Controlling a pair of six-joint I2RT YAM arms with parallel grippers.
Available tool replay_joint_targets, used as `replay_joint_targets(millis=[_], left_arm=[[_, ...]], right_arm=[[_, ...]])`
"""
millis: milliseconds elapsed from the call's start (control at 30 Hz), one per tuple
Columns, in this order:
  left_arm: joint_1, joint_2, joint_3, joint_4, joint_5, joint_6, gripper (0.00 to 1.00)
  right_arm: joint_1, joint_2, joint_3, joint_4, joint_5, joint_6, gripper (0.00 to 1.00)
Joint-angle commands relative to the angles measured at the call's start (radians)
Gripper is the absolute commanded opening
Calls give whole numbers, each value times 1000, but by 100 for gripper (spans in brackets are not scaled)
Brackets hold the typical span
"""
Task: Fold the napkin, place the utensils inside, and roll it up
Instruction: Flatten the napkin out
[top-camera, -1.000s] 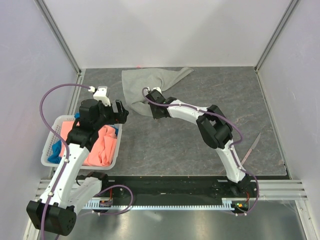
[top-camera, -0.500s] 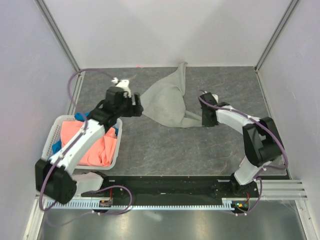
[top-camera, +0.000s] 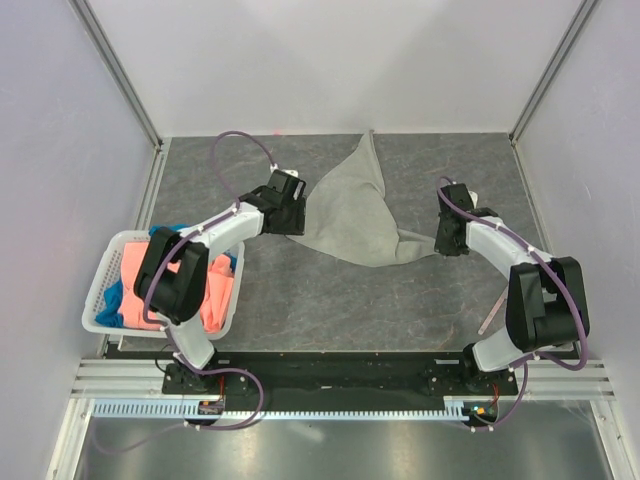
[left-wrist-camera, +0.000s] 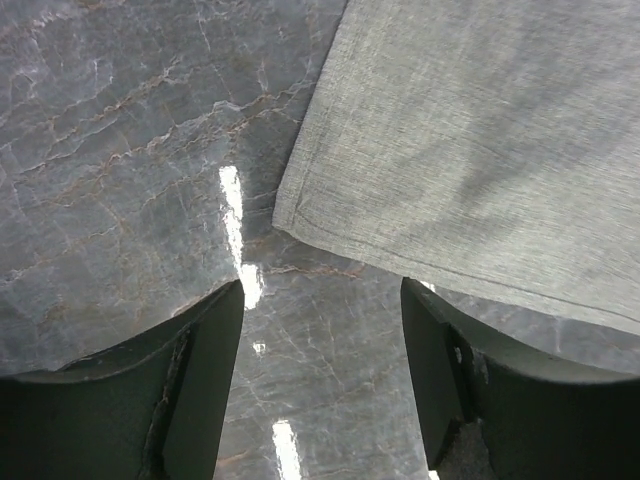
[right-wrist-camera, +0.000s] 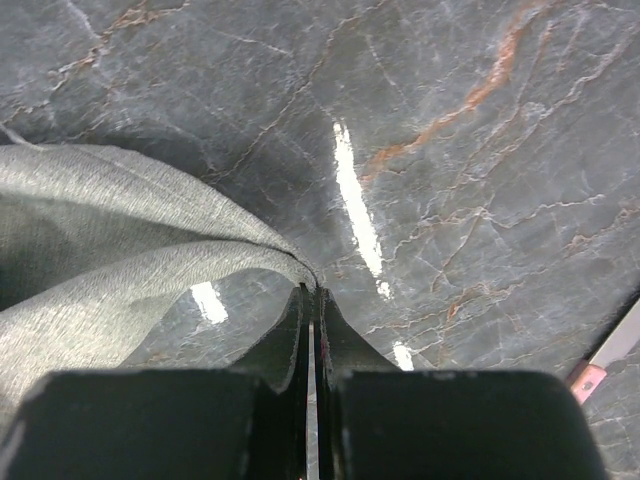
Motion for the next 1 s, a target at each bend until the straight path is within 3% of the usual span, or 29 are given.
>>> replay_joint_targets(millis=[0, 533, 967], left_arm=[[-3, 52, 60, 11, -33, -9, 69], [3, 155, 61, 45, -112, -66, 60], [87, 120, 3, 148, 32, -158, 55]], right_arm=[[-2, -17, 11, 1, -32, -20, 0], [-3, -30, -7, 21, -99, -30, 0], [-2, -26, -21, 22, -108, -37, 0]])
